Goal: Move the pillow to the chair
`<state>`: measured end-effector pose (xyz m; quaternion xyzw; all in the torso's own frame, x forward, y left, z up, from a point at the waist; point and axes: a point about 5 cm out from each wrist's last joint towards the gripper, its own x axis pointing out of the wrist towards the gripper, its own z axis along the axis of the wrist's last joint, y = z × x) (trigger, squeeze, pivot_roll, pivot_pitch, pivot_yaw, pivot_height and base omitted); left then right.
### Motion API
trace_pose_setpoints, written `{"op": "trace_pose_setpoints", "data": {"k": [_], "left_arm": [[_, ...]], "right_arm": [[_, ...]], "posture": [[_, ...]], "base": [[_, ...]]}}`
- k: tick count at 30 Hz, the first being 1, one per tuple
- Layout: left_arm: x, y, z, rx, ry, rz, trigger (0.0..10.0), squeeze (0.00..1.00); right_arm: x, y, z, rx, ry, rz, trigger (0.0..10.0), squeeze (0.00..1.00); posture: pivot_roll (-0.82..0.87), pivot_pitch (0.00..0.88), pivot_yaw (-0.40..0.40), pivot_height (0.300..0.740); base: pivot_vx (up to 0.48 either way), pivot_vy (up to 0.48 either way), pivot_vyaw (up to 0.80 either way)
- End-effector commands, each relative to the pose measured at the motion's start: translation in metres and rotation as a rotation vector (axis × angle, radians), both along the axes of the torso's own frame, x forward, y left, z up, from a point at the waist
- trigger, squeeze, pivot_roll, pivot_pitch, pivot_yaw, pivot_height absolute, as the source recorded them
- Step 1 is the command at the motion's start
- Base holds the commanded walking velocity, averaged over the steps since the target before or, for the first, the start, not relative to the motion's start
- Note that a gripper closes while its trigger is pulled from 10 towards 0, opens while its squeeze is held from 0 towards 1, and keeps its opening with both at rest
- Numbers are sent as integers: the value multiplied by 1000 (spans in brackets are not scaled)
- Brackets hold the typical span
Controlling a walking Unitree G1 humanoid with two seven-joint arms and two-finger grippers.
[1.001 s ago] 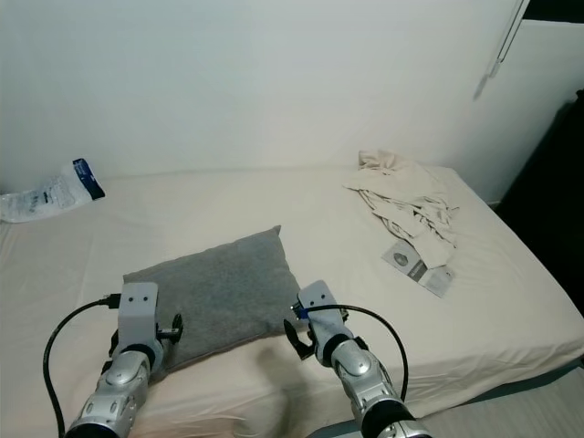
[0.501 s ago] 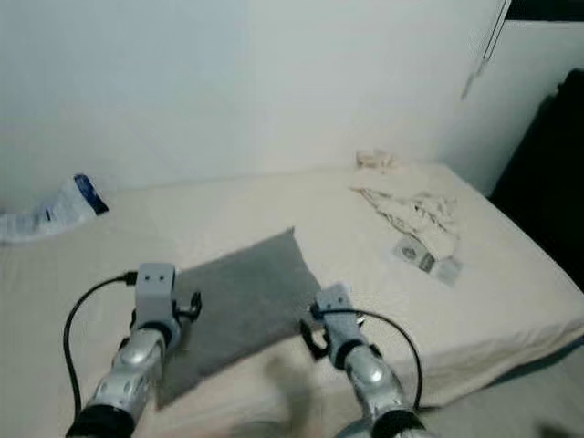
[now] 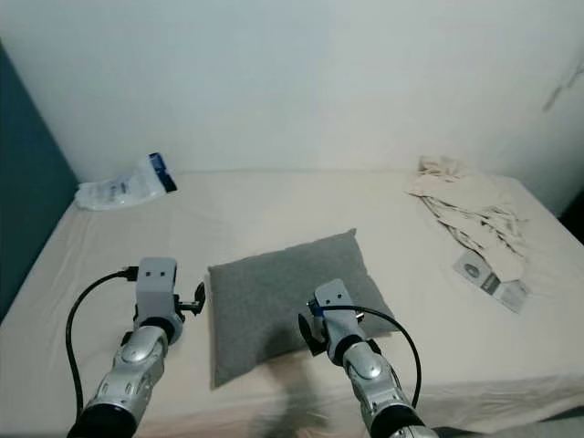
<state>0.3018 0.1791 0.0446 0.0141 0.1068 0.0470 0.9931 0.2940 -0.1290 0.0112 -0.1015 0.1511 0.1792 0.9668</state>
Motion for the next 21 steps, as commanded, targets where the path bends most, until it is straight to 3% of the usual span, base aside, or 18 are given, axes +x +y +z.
{"op": "trace_pose_setpoints", "data": {"k": [1, 10, 12, 18, 21], "left_arm": [[-1, 0, -1, -11, 5, 8, 10000, 0], [-1, -1, 0, -1, -1, 18, 10000, 0], [0, -3, 0, 30, 3, 3, 10000, 0], [0, -8, -1, 13, 4, -5, 10000, 0], [1, -9, 0, 21, 5, -6, 10000, 0]], "right_arm": [[-2, -3, -2, 7, 7, -16, 10000, 0], [-1, 0, -2, 11, 6, -13, 10000, 0], [-1, -1, -2, 12, 8, -15, 10000, 0], [1, -4, 0, -18, 3, -19, 10000, 0], [1, -4, 0, -73, -12, 5, 10000, 0]], "posture": [[100, 52, -37, 740], [100, 49, -37, 740], [98, 48, -36, 740], [94, 49, -33, 740], [94, 50, -33, 740]], "base": [[0, 0, 0], [0, 0, 0], [0, -480, 0], [0, -480, 0], [0, -480, 800]]}}
